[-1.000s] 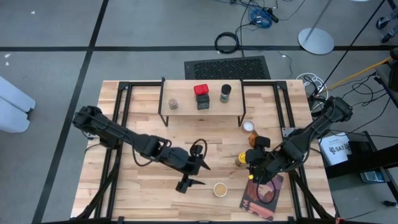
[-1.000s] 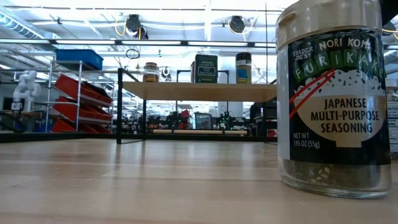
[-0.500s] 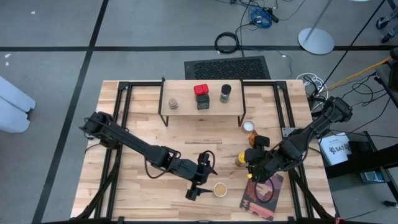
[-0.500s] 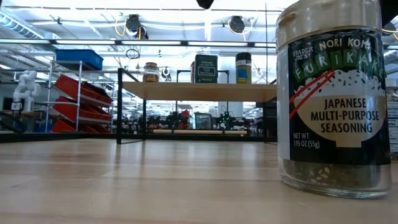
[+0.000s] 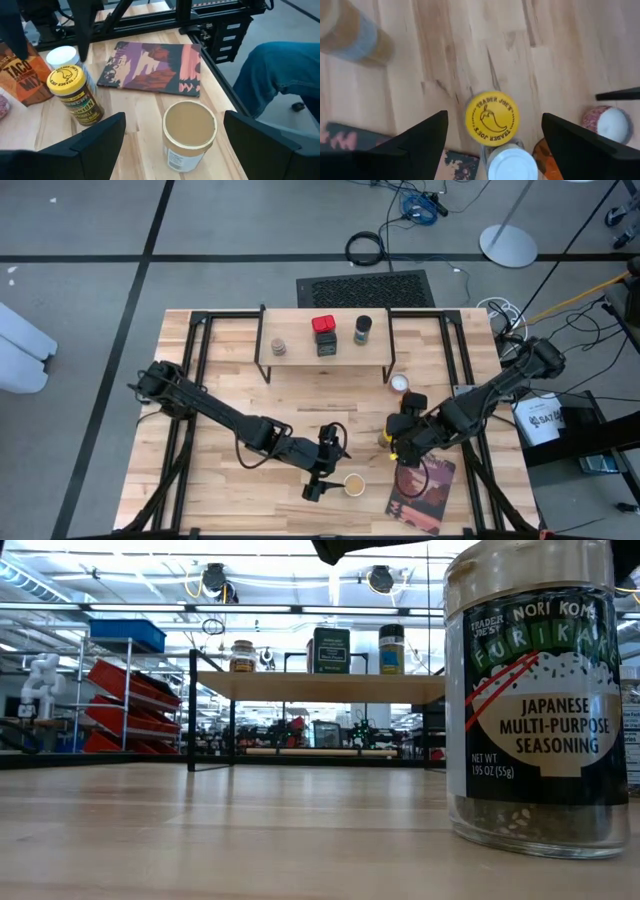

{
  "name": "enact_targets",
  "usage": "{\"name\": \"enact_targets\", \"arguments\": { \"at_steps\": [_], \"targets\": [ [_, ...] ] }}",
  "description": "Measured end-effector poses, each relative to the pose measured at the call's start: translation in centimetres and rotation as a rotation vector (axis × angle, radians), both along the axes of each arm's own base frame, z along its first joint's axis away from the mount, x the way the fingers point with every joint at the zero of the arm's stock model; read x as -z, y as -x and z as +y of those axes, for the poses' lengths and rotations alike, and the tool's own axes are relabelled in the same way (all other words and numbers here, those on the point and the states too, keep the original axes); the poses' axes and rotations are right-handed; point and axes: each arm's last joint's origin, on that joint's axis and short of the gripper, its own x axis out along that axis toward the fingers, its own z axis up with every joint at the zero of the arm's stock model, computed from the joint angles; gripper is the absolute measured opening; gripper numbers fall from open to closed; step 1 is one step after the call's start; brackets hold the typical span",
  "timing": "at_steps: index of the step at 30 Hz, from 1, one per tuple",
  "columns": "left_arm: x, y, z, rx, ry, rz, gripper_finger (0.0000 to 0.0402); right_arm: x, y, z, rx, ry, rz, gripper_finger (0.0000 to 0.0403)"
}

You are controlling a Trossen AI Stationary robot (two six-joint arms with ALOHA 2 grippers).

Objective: Shelf spices
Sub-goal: Put the yellow spice bottle on the shelf

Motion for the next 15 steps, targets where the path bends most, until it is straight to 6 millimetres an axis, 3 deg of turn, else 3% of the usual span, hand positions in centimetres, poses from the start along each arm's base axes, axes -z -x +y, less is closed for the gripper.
{"name": "enact_targets", "arguments": {
  "at_steps": [4,15],
  "targets": [
    [0.0,0.0,0.1,-0.023,-0.015,-0.006,0.0348,1.6,-0.3,-0.2,-0.006,0.018,0.052,0.0311],
    [-0.1,-0.6,1.8,-0.119,-0.064,-0.015,0.0348,2.8,-1.7,-1.5,0.007,-0.04,0.132,0.0311]
  ]
}}
